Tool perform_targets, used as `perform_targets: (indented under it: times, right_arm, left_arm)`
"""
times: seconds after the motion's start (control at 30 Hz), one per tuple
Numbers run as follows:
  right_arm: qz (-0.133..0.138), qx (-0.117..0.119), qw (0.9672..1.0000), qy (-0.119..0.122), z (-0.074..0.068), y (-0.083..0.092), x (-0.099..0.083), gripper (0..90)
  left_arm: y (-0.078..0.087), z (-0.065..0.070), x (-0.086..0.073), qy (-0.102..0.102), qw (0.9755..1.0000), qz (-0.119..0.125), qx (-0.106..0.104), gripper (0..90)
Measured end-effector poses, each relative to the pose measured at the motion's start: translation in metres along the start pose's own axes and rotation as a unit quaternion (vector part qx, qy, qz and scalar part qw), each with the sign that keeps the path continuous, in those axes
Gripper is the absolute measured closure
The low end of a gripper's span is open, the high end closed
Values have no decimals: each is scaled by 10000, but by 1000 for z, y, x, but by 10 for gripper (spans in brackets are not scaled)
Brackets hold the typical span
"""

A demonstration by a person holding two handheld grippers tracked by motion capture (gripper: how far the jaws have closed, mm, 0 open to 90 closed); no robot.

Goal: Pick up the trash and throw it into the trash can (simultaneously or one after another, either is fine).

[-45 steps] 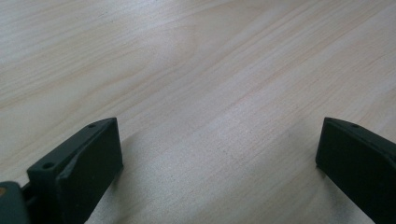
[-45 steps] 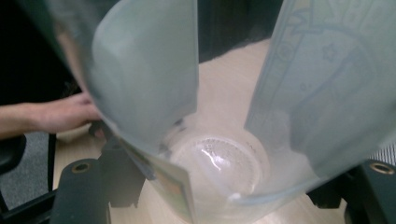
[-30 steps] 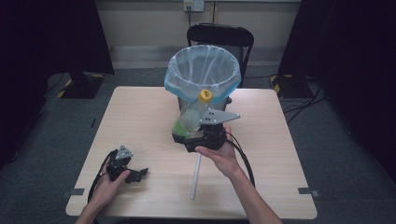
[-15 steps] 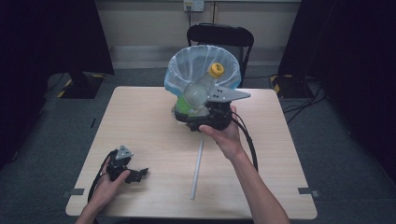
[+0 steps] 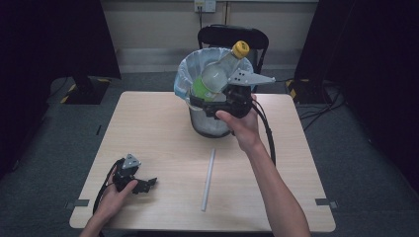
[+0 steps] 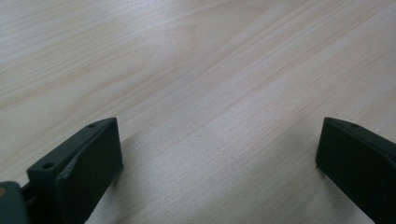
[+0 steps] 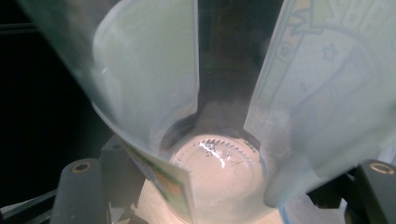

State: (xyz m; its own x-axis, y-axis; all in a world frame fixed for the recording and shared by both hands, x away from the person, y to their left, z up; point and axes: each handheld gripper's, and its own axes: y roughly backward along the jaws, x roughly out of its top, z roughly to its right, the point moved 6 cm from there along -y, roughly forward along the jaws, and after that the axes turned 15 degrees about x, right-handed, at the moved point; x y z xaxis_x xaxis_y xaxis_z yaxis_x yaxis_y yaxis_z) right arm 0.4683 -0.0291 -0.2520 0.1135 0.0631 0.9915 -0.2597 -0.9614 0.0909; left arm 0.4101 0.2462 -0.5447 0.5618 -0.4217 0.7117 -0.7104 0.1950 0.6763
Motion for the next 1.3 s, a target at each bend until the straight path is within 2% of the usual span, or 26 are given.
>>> perform_targets:
  times: [0.2, 0.53, 0.63, 0.77, 0.97, 1.03, 1.17, 1.3]
  right_arm:
    - [98, -83, 9999, -2, 11, 1, 11, 281]
    - [132, -341, 9993, -125, 38, 7, 20, 281]
    - [83, -461, 9988, -166, 49, 8, 23, 281]
    - [107, -511, 9984, -206, 56, 9, 25, 281]
    - [112, -676, 9972, -302, 76, 10, 27, 281]
    - [115, -700, 9969, -341, 79, 9, 27, 281]
    - [2, -857, 9954, -438, 92, 3, 25, 280]
    - [-66, -940, 9942, -512, 99, 1, 22, 280]
  left_arm:
    - [0, 0, 0, 5, 10000, 0, -9, 1]
    - [0, 0, 0, -2, 10000, -4, -7, 2]
    - [0, 0, 0, 2, 10000, -5, -18, 1]
    - [0, 0, 0, -1, 10000, -3, -9, 1]
    - [0, 0, 0, 3, 10000, -3, -16, 1]
    - [0, 0, 0, 3, 10000, -4, -14, 2]
    - [0, 0, 0, 4, 10000, -3, -13, 1]
    - [0, 0, 0, 5, 10000, -3, -14, 2]
